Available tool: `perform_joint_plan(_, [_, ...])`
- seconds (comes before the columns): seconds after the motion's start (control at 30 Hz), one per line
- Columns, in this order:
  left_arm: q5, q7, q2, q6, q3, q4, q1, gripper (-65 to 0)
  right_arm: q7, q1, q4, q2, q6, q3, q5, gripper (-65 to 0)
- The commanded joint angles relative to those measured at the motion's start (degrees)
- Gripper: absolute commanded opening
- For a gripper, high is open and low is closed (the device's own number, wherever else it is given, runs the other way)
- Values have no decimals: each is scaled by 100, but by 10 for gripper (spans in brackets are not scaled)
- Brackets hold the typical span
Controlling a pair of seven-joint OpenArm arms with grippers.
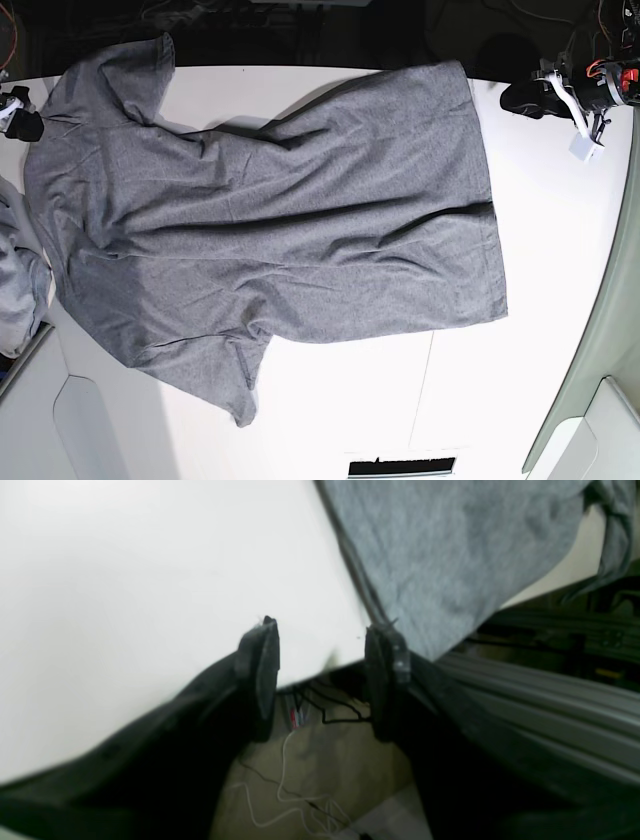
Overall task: Layout the t-shirt on the table in an organized manner, then fold the t-shirt properly
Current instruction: 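Pull the shirt flat with both grippers, then release and withdraw, then grasp the shirt's side edges with both grippers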
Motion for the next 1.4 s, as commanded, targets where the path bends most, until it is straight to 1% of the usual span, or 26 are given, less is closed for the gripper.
perform_joint_plan(0.0, [-142, -48, -85, -67, -59, 81, 7, -344, 223, -87, 85, 199, 17, 63, 13, -417])
perform_joint_plan(0.1, [-131, -39, -31, -67, -59, 81, 52, -344, 485, -282, 26, 302, 0, 63, -291, -379])
perform_joint_plan(0.2, [-96, -44, 31, -67, -59, 81, 50, -344, 619, -291, -223, 380, -44, 57, -321, -346])
perform_joint_plan(0.3, [-42, -85, 118, -67, -59, 81, 50, -275, 721, -251, -540, 402, -39, 17, -326, -344])
perform_joint_plan(0.37, [-55, -87, 225, -67, -59, 81, 48, -267, 734, -164, -776, 402, -39, -50, -321, -344])
perform_joint_plan(0.47, [-170, -109, 358, -67, -68, 114, 48, -268, 745, -57, -911, 400, -39, -125, -61, -345])
perform_joint_plan(0.57, [-186, -94, 496, -67, -254, 398, 52, -268, 754, 81, -844, 413, -37, -125, 286, -347])
perform_joint_plan(0.6, [-186, -103, 540, -67, -334, 535, 50, -270, 752, 144, -802, 409, -37, -125, 352, -373])
perform_joint_plan(0.63, [-186, -125, 564, -67, -391, 688, 48, -271, 750, 221, -769, 404, -35, -125, 428, -421])
perform_joint_plan(0.67, [-181, -151, 568, -67, -402, 837, 46, -286, 750, 321, -750, 396, 0, -127, 503, -489])
perform_joint_plan(0.7, [-168, -168, 570, -67, -400, 975, 46, -327, 752, 439, -743, 387, 33, -127, 540, -565])
perform_joint_plan(0.73, [-162, -195, 573, -67, -389, 1099, 48, -392, 750, 590, -743, 361, 48, -136, 544, -640])
perform_joint_plan(0.77, [-138, -269, 573, -67, -378, 1187, 48, -468, 752, 754, -745, 317, 66, -144, 531, -650])
perform_joint_plan(0.8, [-107, -389, 586, -67, -361, 1235, 48, -531, 752, 931, -745, 260, 68, -162, 531, -650])
perform_joint_plan(0.83, [-24, -535, 621, -67, -343, 1261, 48, -577, 754, 1099, -745, 201, 68, -212, 525, -650])
perform_joint_plan(0.87, [96, -667, 684, -67, -321, 1261, 48, -607, 754, 1248, -745, 160, 68, -302, 505, -650])
perform_joint_plan(0.9, [216, -756, 763, -67, -293, 1261, 48, -621, 756, 1388, -745, 118, 68, -452, 505, -650])
perform_joint_plan(1.0, [472, -793, 1005, -67, -44, 1261, 28, -628, 778, 1845, -745, -42, 70, -1178, 341, -650])
perform_joint_plan(1.1, [704, -809, 1150, -67, 483, 1261, -98, -635, 964, 2371, -745, -243, 70, -2260, -205, -650])
perform_joint_plan(1.2, [1038, -824, 1250, -67, 1091, 1259, -251, -635, 1104, 2798, -748, -538, 66, -3309, -798, -650])
perform_joint_plan(1.3, [1497, -859, 1300, -67, 1558, 1246, -372, -635, 1193, 3058, -841, -887, 59, -4129, -1539, -650])
perform_joint_plan(1.37, [1784, -861, 1298, -67, 1733, 1180, -450, -635, 1320, 3202, -1113, -1084, 59, -4555, -1950, -650])
